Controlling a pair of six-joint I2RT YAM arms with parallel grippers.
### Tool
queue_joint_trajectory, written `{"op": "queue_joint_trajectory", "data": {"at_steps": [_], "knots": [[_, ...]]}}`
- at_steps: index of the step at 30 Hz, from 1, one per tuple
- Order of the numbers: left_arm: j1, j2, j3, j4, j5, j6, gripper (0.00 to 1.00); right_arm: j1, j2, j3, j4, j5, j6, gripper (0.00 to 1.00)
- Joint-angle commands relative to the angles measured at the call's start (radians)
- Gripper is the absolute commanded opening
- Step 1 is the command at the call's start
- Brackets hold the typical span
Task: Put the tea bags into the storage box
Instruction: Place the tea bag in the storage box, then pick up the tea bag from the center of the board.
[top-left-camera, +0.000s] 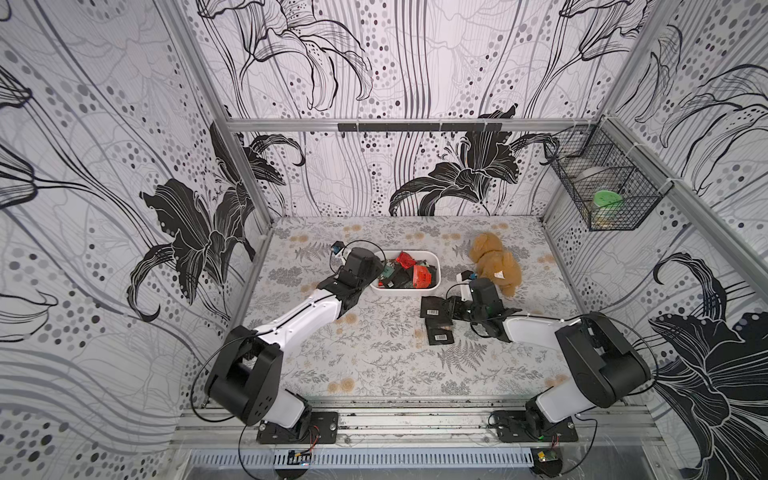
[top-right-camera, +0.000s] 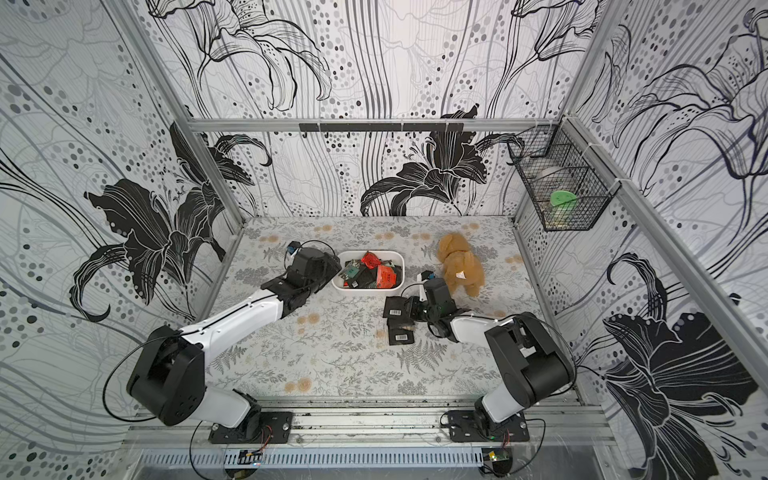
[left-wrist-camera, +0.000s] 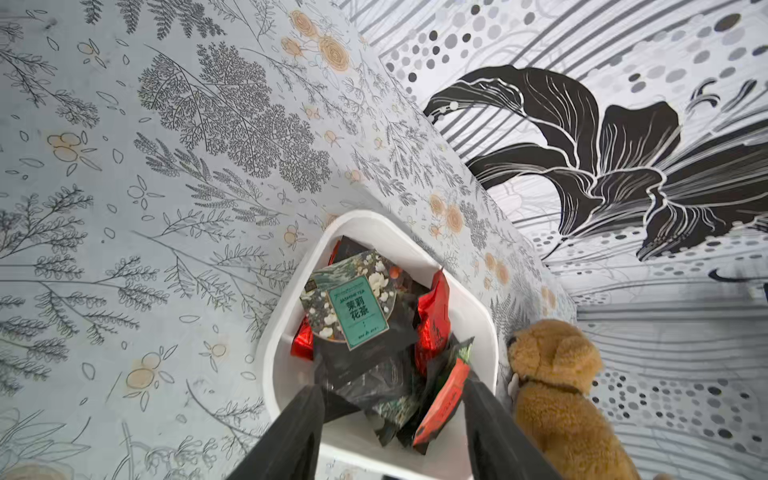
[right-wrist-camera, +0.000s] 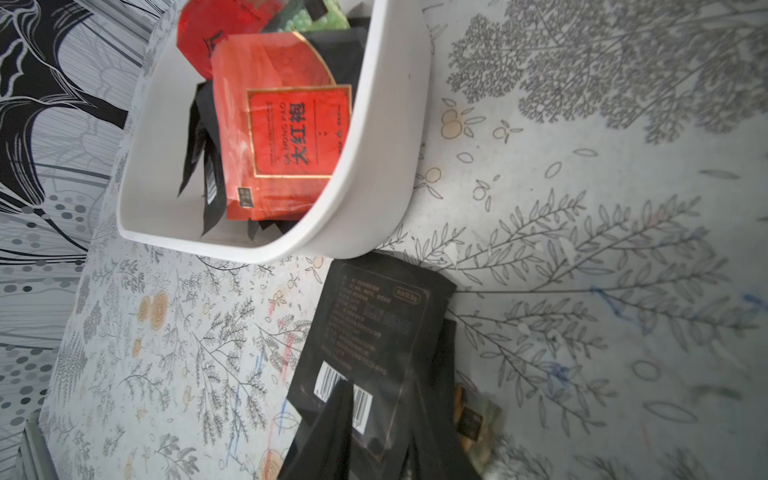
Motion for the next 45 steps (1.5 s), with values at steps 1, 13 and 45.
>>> {"op": "queue_joint_trajectory", "data": {"at_steps": [1, 13, 45], "knots": [[-0.103, -0.017, -0.042, 0.079, 0.052, 0.039, 0.53, -0.004, 0.025, 0.041, -0.067, -0.009, -0.014, 0.28], [-0.306, 0.16, -0.054, 0.216, 0.121, -0.02, 0.29, -0.005, 0.07, 0.074, -0.111, -0.002, -0.009, 0.28], [-0.305, 0.518, 0.127, 0.17, 0.111, -0.019, 0.22, -0.004, 0.068, 0.072, -0.096, -0.018, -0.006, 0.28]]}}
